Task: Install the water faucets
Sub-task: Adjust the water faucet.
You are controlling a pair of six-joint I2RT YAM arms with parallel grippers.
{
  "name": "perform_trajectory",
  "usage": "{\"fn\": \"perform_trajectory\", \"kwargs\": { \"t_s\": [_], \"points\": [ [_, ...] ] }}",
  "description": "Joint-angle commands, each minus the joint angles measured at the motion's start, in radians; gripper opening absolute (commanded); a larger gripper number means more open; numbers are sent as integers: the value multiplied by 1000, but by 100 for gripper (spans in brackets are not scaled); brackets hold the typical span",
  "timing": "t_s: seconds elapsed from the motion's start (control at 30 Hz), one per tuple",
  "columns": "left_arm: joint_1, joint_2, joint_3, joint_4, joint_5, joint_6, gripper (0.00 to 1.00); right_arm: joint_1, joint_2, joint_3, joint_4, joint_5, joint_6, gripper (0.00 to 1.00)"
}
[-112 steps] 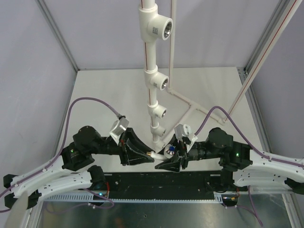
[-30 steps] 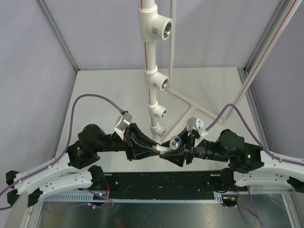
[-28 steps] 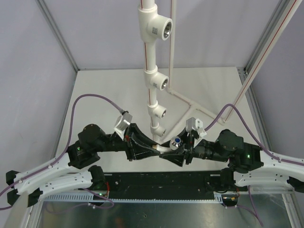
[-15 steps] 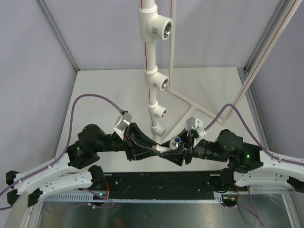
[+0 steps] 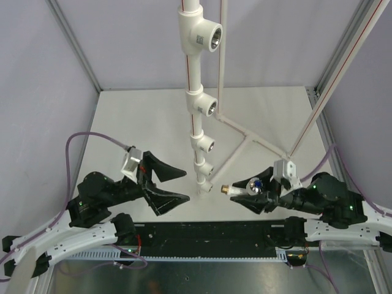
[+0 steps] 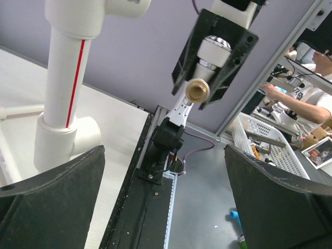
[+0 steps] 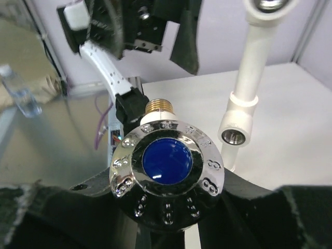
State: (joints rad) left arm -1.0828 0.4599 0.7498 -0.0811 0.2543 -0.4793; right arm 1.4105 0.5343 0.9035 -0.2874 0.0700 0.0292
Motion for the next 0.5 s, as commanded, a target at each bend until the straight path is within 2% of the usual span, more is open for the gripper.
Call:
{"fn": "perform_trajectory", "kwargs": {
  "t_s": [0.0,0.1,0.2,0.47],
  "points": [
    [7,42,11,-14,-16,9,100,44,-38,-81,9,-125,-329,0],
    [7,63,24,-11,0,9,100,81,-60,-137,31,-89,-509,0],
    [7,83,38,-4,29,8,100,105,-65,-156,49,-59,-618,0],
    [6,171,45,70,165,-60,96,133,-63,-176,165,39,-727,0]
  ]
}}
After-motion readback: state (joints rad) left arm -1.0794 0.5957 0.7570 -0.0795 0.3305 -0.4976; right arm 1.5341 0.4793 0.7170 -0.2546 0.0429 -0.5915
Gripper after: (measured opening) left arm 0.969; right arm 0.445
